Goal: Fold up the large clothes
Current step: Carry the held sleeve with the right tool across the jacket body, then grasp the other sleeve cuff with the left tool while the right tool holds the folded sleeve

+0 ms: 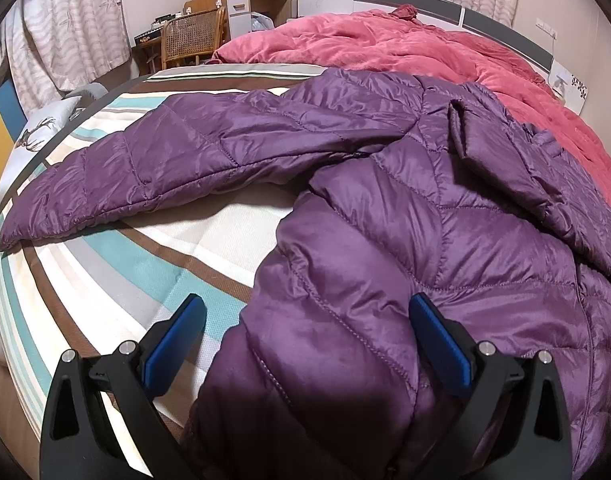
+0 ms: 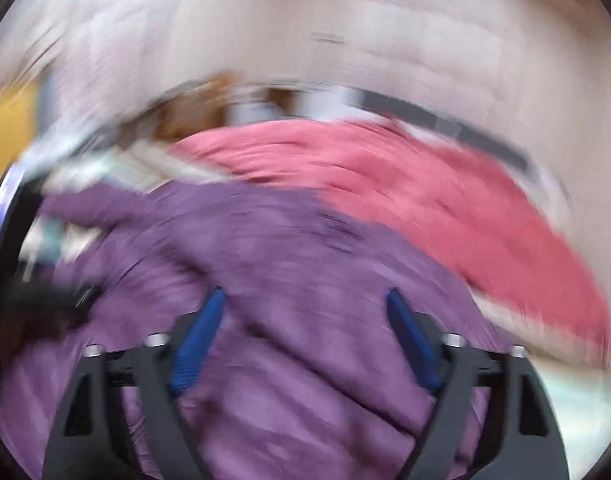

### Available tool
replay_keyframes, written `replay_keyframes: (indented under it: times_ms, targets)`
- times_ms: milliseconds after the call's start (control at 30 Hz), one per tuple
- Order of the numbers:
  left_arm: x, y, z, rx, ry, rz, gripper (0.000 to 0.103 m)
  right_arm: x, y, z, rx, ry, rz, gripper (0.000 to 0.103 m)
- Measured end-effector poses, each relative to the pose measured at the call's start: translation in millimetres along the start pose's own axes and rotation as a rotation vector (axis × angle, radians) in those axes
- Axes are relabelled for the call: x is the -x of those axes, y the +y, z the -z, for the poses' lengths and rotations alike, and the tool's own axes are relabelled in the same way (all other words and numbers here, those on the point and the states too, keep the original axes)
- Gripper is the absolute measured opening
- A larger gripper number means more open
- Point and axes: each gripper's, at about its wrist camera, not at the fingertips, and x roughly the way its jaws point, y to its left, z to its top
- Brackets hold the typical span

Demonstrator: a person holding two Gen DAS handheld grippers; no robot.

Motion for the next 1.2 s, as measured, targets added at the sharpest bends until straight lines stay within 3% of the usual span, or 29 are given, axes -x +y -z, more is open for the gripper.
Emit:
replay_keyframes:
  times_ms: [67,100,167,233,300,467,667,800,900,1067,1200]
  targets:
    - [1.0,-2.7,0.3,-0.010,-0.007,-0.015,0.101,-1.1,-50.9,6.9,-0.251,0.052,0.128,0.040]
    - [2.2,-3.3,1.0,-0.015,-0.009,-0.021,0.101,-0.9,-76.2,15.6,-0.373,0.075,0.196,0.039]
    - [2.5,-5.6,0.7,-0.023,-0.012,-0.033,0.101,-5.1,-107.1,30.8,-0.509,0.113,0.307,0.038]
    - [3.4,-6.9,1.5,-0.027,-0.015,-0.039,0.101,-18.4,-128.0,43.3,-0.609,0.152,0.338,0.029]
    - [4.1,-6.1,2.0,-0.026,-0.015,-0.037,0.101,-37.0,-129.8,47.3,-0.613,0.196,0.330,0.029]
    - [5.0,-6.8,2.9,-0.026,-0.017,-0.038,0.101,-81.3,-110.0,45.1,-0.462,0.303,0.289,0.029]
    - [13.9,-16.9,-0.8,-0.066,-0.004,-0.071,0.101,-86.6,-100.4,40.0,-0.326,0.328,0.269,0.029]
    - [47.6,-40.5,-24.2,-0.109,-0.078,0.031,0.101,-70.9,-105.9,33.7,-0.357,0.283,0.281,0.029]
    - [59.8,-68.0,-52.1,-0.143,-0.144,0.049,0.101,-51.8,-107.8,26.8,-0.430,0.201,0.256,0.029]
    - [27.6,-116.5,-89.8,-0.211,-0.128,0.050,0.101,-68.0,-101.9,28.1,-0.426,0.246,0.214,0.029]
    - [-14.2,-123.6,-88.5,-0.236,-0.026,0.014,0.101,-76.3,-98.6,39.4,-0.422,0.301,0.220,0.029]
